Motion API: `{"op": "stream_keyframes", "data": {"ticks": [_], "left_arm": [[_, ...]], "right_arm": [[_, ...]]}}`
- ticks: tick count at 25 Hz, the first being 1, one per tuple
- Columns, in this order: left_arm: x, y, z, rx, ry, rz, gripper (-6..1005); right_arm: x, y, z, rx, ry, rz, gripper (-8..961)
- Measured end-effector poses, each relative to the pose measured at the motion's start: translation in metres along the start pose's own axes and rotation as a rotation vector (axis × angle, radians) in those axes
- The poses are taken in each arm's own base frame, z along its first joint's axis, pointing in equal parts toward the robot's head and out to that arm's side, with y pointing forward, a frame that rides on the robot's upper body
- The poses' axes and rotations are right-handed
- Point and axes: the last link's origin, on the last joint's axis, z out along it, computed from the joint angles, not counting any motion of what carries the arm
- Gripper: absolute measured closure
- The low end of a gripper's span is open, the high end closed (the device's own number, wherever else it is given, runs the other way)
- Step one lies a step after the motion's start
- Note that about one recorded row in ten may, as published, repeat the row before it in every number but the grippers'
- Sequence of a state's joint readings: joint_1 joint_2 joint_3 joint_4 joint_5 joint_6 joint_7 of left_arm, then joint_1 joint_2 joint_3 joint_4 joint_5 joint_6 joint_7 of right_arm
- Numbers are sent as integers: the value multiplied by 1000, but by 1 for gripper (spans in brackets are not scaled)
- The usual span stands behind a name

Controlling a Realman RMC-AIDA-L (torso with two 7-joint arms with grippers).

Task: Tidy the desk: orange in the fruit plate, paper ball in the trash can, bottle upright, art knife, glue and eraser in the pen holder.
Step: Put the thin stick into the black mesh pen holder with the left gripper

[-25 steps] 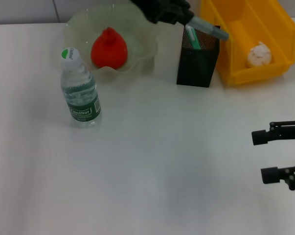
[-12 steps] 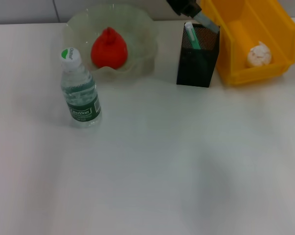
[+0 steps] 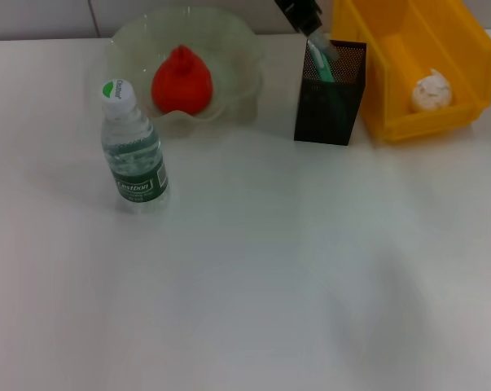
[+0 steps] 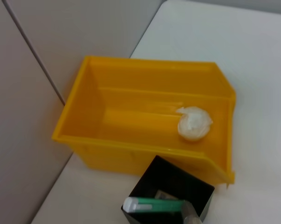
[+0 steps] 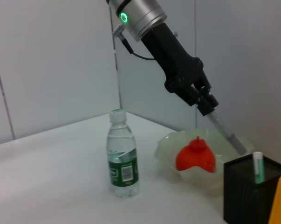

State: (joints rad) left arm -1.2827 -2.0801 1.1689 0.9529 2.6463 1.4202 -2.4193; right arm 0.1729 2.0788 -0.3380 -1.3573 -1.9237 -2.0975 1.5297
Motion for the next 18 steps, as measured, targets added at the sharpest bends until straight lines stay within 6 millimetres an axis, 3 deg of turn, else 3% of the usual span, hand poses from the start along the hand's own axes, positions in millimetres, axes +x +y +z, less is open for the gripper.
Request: {"op": "stream_keyframes", "data": {"ticks": [18], "left_arm": [[4, 1, 19, 61, -80, 0, 829]], "right_arm": [[3, -1, 3, 2, -20, 15, 115]]}}
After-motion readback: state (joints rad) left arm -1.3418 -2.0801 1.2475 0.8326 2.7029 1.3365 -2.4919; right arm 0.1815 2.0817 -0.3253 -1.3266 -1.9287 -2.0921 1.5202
